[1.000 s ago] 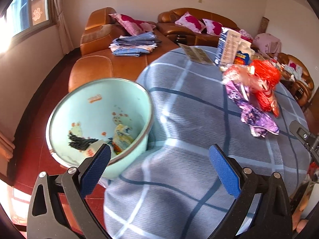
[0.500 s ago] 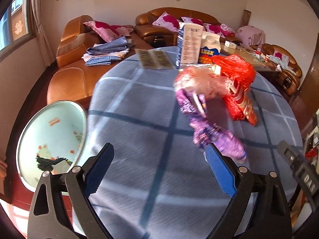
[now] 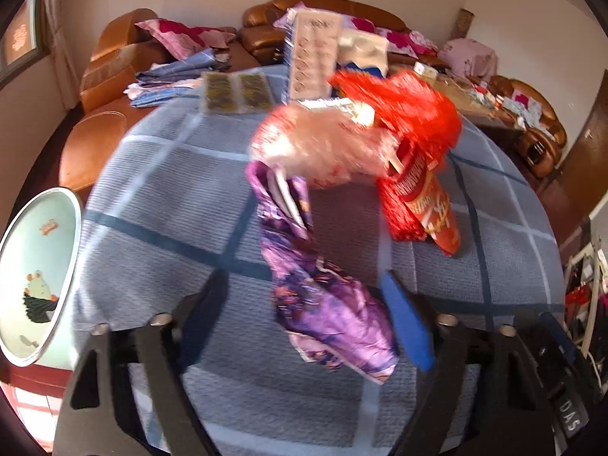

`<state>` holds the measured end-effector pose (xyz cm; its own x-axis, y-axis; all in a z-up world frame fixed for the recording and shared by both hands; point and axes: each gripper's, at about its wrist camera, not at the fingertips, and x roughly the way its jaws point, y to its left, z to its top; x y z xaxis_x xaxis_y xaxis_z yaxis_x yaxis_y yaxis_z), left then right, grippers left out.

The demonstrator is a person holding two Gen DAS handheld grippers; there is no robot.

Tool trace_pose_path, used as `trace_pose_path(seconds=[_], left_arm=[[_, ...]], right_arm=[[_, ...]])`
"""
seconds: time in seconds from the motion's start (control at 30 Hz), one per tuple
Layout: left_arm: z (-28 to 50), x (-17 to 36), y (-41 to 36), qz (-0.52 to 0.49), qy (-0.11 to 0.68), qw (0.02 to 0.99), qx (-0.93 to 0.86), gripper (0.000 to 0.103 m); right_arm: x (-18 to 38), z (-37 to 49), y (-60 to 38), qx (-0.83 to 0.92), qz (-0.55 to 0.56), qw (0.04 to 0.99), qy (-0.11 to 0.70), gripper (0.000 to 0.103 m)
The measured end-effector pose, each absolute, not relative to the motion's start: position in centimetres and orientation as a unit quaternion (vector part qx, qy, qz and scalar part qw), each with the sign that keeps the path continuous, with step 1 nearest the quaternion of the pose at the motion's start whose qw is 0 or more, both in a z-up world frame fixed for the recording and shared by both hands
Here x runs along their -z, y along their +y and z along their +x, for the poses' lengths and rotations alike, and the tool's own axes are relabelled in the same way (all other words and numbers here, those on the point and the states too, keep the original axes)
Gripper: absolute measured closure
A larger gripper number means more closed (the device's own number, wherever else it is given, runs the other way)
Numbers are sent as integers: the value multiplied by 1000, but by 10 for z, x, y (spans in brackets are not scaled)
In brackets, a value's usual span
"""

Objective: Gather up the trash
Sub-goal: 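Grasp purple wrapper with left tool while right tool grasps red snack box, then carry purple wrapper and red snack box over the bucket with both tools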

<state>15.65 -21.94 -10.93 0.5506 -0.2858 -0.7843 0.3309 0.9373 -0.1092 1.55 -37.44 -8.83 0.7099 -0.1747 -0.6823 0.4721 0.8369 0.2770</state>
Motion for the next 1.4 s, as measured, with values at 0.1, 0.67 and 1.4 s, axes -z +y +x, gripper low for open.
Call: trace_pose_path(seconds=[0.1, 0.67, 1.4], left_arm=[[159, 116, -219, 20, 449, 873, 188, 48], [151, 94, -141, 16, 422, 882, 209, 63], [145, 87, -103, -12, 416, 887, 197, 62]], right_arm=[[87, 19, -376, 173, 215, 900, 337, 44], [75, 126, -377, 6, 130, 917, 377, 31], [72, 114, -349, -53, 140, 904, 401, 75]])
